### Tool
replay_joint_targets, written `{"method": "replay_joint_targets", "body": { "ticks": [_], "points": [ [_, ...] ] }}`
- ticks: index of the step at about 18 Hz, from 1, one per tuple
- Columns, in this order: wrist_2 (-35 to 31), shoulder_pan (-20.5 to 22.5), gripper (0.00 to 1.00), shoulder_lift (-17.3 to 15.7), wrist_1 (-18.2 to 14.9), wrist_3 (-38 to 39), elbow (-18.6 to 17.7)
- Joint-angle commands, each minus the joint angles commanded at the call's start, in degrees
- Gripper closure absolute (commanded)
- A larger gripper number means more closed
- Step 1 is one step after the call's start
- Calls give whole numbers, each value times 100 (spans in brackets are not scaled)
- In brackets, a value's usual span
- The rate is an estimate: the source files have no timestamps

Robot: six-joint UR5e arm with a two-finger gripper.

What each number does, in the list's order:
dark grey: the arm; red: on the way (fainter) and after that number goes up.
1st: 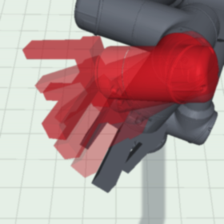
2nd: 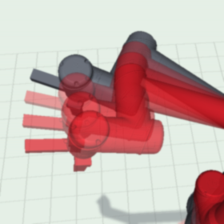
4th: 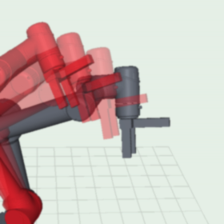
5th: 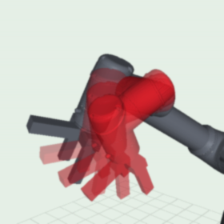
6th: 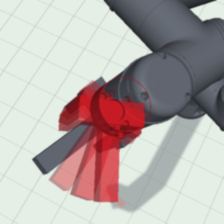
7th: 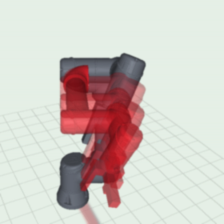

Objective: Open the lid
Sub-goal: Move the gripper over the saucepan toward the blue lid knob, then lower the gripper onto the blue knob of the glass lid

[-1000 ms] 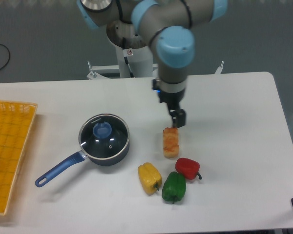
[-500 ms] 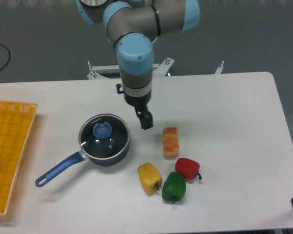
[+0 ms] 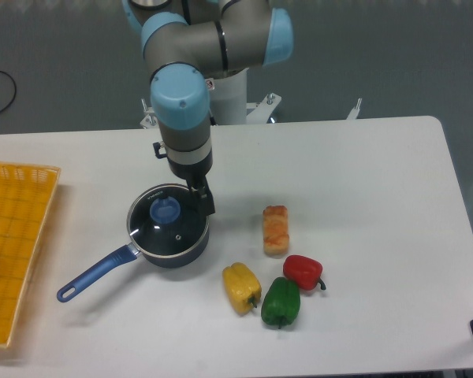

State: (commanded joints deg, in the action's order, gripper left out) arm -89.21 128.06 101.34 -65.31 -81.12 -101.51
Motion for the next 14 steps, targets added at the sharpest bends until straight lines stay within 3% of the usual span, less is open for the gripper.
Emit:
{"method": "replay_joint_targets", "body": {
  "ticks": [14],
  "points": [
    [-18,-246,0,334,229,298,-36]
  ]
}}
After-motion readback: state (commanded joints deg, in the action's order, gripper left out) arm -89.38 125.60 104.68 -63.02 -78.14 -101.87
